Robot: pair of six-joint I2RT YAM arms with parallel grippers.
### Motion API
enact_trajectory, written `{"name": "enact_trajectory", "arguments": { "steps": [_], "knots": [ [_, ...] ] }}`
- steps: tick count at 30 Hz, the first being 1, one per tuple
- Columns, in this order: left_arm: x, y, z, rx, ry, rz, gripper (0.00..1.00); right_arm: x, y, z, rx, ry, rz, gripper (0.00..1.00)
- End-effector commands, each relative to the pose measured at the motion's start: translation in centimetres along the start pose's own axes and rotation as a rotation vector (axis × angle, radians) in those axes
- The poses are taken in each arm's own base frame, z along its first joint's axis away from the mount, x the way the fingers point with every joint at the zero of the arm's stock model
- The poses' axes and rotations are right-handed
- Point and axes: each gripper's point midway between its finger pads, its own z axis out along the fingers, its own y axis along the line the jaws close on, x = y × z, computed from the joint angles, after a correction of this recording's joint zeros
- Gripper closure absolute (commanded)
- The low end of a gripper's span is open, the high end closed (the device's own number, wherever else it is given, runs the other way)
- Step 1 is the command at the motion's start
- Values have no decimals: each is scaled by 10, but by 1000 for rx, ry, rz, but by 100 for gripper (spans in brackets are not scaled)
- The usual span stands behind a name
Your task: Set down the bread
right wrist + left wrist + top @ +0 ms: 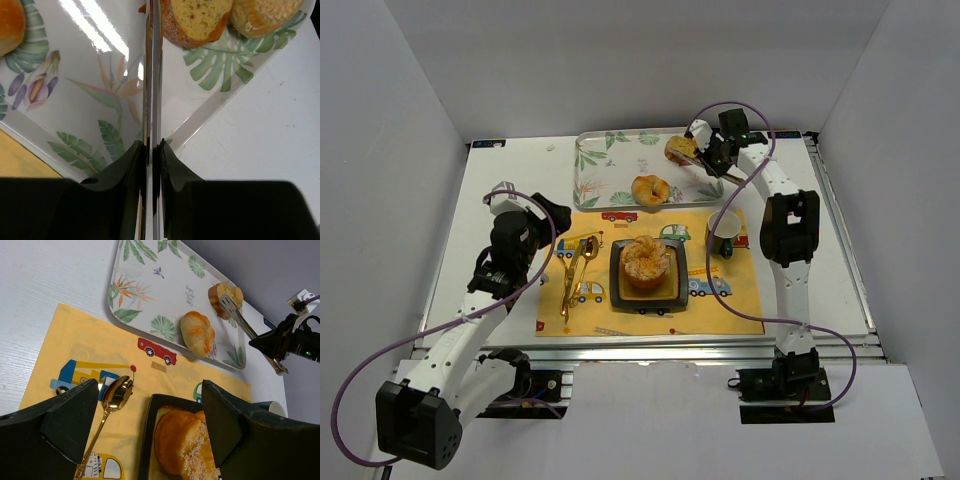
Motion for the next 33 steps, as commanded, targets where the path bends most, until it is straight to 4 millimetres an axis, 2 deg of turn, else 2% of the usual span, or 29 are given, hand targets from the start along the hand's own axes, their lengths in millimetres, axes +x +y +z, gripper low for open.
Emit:
{"name": "enact_trajectory", "arguments": {
  "steps": [1, 2, 8, 13, 19, 21, 22, 25, 26, 28, 29, 30, 31, 32, 33],
  "knots": [
    [-8, 0, -4, 7, -28, -5, 8, -18, -4, -20, -18, -53, -3, 92],
    [-8, -1, -4, 7, -31, -5, 8, -27, -6, -31, -15, -87, 13, 100],
    [-10, -2, -5, 11, -36, -7, 8, -49, -9, -72, -45, -212, 65, 100],
    [-11, -4, -4, 19, -38, -10, 8, -49, -6, -90, -77, -240, 121, 100],
    [-14, -5, -7, 18, -42, -7, 8, -49, 6, -101, -134, -261, 158, 100],
    [-15, -4, -9, 18, -46, -10, 8, -58, 15, -120, -161, -296, 154, 100],
    [-15, -4, -10, 19, -50, -12, 8, -54, 21, -117, -186, -290, 163, 100],
    [-17, -3, -12, 17, -57, -16, 8, -60, 45, -143, -263, -332, 157, 100],
    [-17, -4, -13, 18, -60, -18, 8, -62, 55, -160, -291, -343, 153, 100],
    [-17, -3, -13, 18, -60, -18, 8, -57, 82, -172, -376, -350, 137, 100],
    [-17, -3, -13, 19, -59, -16, 8, -59, 94, -192, -392, -364, 118, 100],
    [-17, -3, -13, 19, -61, -17, 8, -46, 111, -193, -436, -352, 110, 100],
    [-17, -4, -12, 23, -60, -15, 8, -50, 123, -213, -438, -380, 74, 100],
    [-17, -4, -12, 25, -59, -14, 8, -45, 137, -220, -471, -380, 66, 100],
    [-16, -4, -11, 25, -57, -12, 8, -31, 158, -218, -513, -355, 50, 100]
  ]
}}
